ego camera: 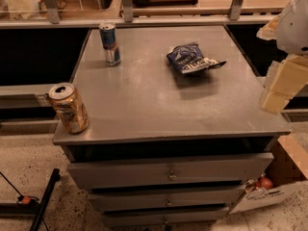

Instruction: Pick redbull can

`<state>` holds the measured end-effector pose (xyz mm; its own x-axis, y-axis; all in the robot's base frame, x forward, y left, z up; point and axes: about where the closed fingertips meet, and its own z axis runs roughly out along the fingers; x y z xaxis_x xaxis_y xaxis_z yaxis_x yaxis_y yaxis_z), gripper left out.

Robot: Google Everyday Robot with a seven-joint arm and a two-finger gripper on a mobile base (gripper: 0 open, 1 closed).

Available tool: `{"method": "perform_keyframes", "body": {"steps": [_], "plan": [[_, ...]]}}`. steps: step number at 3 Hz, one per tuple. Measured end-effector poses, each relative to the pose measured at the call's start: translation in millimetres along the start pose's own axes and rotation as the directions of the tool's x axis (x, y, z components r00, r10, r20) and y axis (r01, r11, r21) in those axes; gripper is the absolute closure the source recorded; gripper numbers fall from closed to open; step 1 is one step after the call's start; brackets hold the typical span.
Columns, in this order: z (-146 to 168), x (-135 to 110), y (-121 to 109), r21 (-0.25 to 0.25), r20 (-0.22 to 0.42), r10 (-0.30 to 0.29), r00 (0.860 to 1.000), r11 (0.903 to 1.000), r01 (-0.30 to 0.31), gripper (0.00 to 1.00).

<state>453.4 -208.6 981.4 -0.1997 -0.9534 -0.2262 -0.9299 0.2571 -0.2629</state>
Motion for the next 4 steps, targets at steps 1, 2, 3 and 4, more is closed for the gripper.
{"method": "perform_keyframes", "body": {"steps": [1,2,3,4], "plan": [[8.8,-30.3,-41.3,0.038,0.064,-0.030,0.997,0.9989,0.028,0.00],[28.2,-73.0,-92.9,0.094,0.153,-0.018,0.988,0.9956,0.003,0.00],[58.1,-112.2,-130.9,0.107,0.325,0.049,0.945,0.9904,-0.088,0.00],[75.7,-162.3,-150.1,0.105,0.436,0.057,0.898,0.9880,-0.113,0.00]]}}
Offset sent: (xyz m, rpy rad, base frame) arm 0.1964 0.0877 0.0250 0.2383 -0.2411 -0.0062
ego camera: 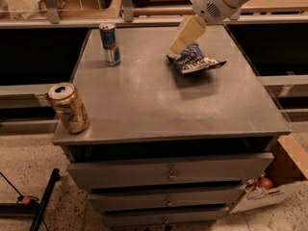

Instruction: Pick redbull can

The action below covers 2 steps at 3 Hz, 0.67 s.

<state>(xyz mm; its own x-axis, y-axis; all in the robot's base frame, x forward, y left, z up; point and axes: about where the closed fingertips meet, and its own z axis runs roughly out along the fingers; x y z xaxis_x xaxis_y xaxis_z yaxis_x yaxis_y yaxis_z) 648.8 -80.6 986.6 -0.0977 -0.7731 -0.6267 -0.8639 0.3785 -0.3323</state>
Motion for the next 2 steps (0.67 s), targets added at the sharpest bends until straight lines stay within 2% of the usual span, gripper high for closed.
{"method": "perform_keyframes", "body": {"steps": [2], "plan": [[8.0,-2.5,0.6,-0.013,0.015,0.001,1.000,0.9999,-0.001,0.00]]}}
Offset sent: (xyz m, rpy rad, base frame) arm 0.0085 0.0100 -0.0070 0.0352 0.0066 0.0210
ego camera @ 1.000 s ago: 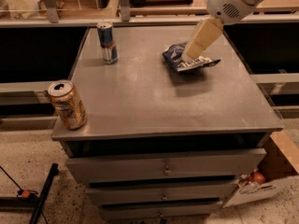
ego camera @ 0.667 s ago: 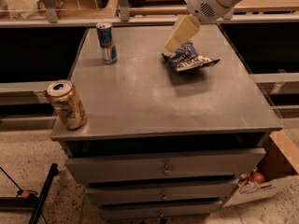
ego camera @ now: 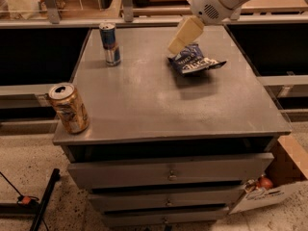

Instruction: Pick redbull can

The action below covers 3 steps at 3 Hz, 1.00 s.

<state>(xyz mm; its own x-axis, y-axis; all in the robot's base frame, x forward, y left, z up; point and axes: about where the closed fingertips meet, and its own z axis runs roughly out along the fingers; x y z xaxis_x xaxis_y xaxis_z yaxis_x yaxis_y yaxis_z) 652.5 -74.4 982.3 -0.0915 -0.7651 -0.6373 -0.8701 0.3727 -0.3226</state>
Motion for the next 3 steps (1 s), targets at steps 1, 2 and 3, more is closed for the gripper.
{"method": "perform_keyframes", "body": {"steps": [1,2,3], "plan": [[29.7,-19.3,-7.1,-0.025,0.108,-0.003,0.994,0.9997,0.006,0.00],[69.9,-44.2,-17.2,-0.048,0.232,-0.013,0.973,0.9985,0.025,0.00],[103.9,-61.9,-26.8,-0.053,0.319,-0.007,0.948,0.9983,0.025,0.00]]}}
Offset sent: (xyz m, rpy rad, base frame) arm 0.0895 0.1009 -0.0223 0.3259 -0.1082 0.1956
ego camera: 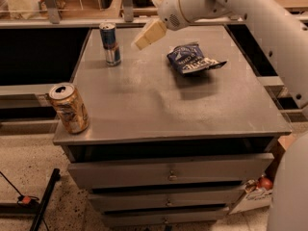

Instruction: Pick redbull can

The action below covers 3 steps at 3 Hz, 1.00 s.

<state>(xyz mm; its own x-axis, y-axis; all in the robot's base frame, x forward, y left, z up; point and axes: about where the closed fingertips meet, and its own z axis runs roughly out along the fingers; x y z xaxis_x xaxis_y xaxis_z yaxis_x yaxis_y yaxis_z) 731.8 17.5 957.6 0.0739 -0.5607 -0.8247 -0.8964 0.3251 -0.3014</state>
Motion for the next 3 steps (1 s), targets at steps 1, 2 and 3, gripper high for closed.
{"method": "perform_keyframes", "body": {"steps": [1,2,3], "plan": [[31.7,-0.7,-9.5,0.008,0.078,0.027,0.997,0.9996,-0.028,0.00],[58.1,-4.6,-13.5,0.000,0.135,0.037,0.990,0.9993,-0.037,0.00],[80.8,-8.1,-13.9,-0.019,0.176,0.052,0.983,0.9986,-0.049,0.00]]}}
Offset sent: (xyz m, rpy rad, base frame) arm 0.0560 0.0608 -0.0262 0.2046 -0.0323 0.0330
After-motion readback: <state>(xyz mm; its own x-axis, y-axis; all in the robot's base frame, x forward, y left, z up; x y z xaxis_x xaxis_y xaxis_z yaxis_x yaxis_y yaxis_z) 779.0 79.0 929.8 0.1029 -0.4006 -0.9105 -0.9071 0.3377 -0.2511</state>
